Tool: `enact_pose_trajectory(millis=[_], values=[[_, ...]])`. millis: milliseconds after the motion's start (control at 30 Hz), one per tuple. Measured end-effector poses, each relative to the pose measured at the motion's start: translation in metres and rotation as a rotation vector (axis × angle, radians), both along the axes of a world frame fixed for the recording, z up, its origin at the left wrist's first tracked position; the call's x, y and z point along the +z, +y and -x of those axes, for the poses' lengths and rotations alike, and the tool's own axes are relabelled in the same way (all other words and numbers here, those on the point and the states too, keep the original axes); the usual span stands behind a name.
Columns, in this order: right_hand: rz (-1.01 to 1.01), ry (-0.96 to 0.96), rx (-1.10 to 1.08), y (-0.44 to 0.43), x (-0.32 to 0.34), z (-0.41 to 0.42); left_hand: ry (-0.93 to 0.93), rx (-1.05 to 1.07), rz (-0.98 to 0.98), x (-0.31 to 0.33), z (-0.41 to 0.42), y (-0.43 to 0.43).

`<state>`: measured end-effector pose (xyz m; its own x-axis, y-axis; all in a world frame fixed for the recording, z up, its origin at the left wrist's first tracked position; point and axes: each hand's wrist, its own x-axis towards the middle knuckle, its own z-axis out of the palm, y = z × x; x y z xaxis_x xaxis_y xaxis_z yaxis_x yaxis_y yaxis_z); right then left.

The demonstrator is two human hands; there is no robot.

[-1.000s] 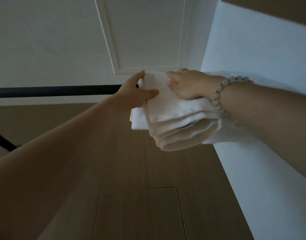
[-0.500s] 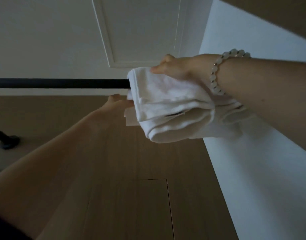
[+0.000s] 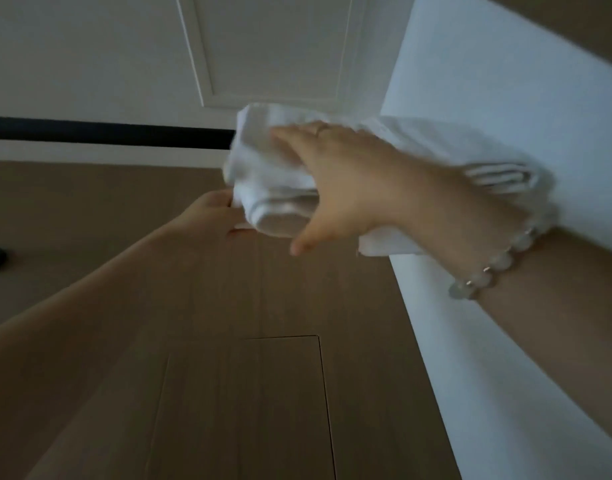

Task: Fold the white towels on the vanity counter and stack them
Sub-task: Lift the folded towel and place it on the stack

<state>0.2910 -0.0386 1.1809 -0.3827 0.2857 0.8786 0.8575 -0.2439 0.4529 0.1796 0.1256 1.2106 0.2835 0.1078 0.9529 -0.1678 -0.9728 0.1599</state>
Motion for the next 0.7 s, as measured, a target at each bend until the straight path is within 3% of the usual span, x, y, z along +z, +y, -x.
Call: enact_pose_trajectory(millis=[133, 267, 400, 500, 600, 700], values=[[-0.093, -0.070, -0.023, 0.025, 0.003, -0.017, 0.071, -0.057, 0.017, -0.009, 0.018, 0.007], [-0.164, -0.011, 0.235, 0.034, 0.008, -0.012, 0.112, -0.147, 0.028, -0.036, 0.015, 0.015], [-0.274, -0.103, 0.181, 0.042, 0.000, -0.012, 0.066, -0.159, 0.081, -0.038, 0.014, 0.005], [-0.297, -0.152, 0.228, 0.051, -0.012, -0.023, -0.005, -0.152, 0.202, -0.031, 0.009, -0.007], [-0.311, -0.145, 0.265, 0.059, -0.014, -0.027, -0.080, -0.350, 0.339, -0.032, 0.011, -0.024], [-0.370, -0.202, 0.221, 0.065, -0.012, -0.029, 0.015, -0.463, 0.489, -0.025, 0.024, -0.039]])
